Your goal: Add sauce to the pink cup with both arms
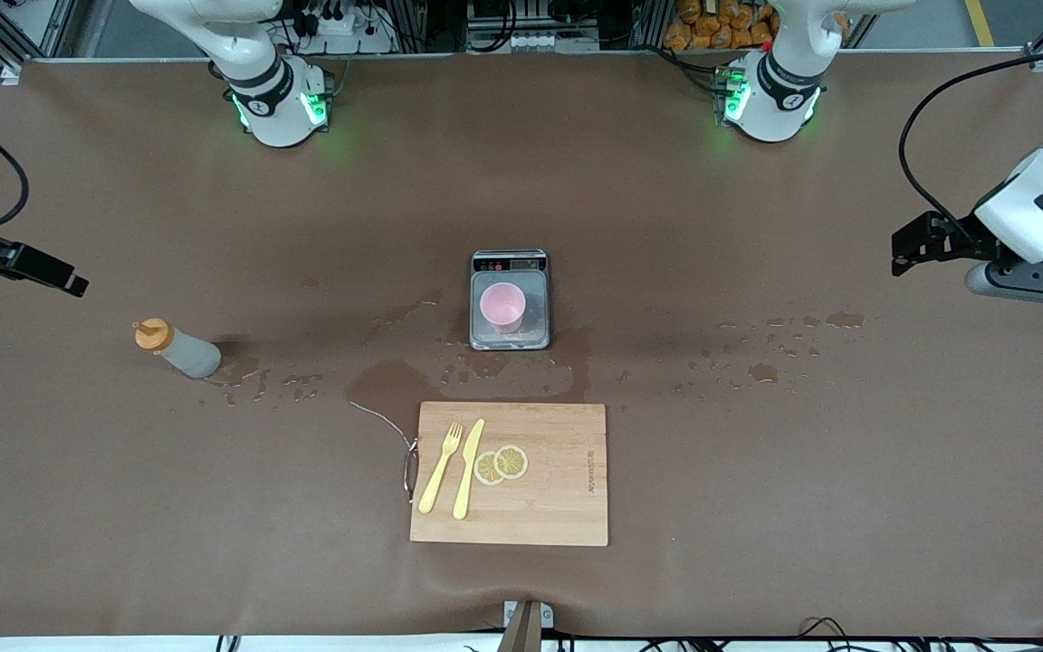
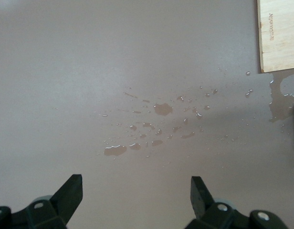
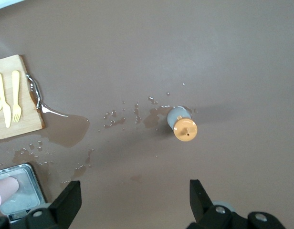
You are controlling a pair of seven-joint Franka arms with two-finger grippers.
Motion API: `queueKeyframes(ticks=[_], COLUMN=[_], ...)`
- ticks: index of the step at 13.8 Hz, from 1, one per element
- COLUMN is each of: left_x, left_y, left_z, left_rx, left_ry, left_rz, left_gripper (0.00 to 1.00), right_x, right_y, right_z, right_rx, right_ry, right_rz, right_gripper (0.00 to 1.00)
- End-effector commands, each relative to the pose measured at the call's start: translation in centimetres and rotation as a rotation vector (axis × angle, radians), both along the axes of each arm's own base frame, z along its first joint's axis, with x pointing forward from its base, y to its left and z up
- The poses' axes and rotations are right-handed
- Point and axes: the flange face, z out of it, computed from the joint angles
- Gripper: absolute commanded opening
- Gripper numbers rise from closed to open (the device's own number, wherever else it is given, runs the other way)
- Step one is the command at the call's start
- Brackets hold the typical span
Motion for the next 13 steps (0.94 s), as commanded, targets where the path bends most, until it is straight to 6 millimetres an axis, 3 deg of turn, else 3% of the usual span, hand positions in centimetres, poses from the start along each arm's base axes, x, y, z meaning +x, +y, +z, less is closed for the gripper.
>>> queueKeyframes(ticks=[1,4,9,13], left_x=[-0.5,-1.0,-1.1,-1.2], left_y=[0.4,1.2,1.0,1.0], left_z=[0.6,0.7,1.7,1.7], left_rx=[0.008,-0.012,-0.013,-0.012], left_ry=[0.019,0.047,0.030,0.032], left_rz=[-0.012,0.006,0.012,0.006], left_gripper=[1.00,1.00,1.00,1.00], right_x=[-0.5,-0.5,-0.4,-0.3], right_y=[1.3,1.3,1.4,1.4], right_z=[1.2,2.5,3.3,2.9], right_rx=[-0.049,-0.051,-0.053,-0.070], right_ry=[-0.036,-0.061,-0.080,-0.072], right_rz=[0.028,0.036,0.040,0.045], right_gripper=[1.00,1.00,1.00,1.00])
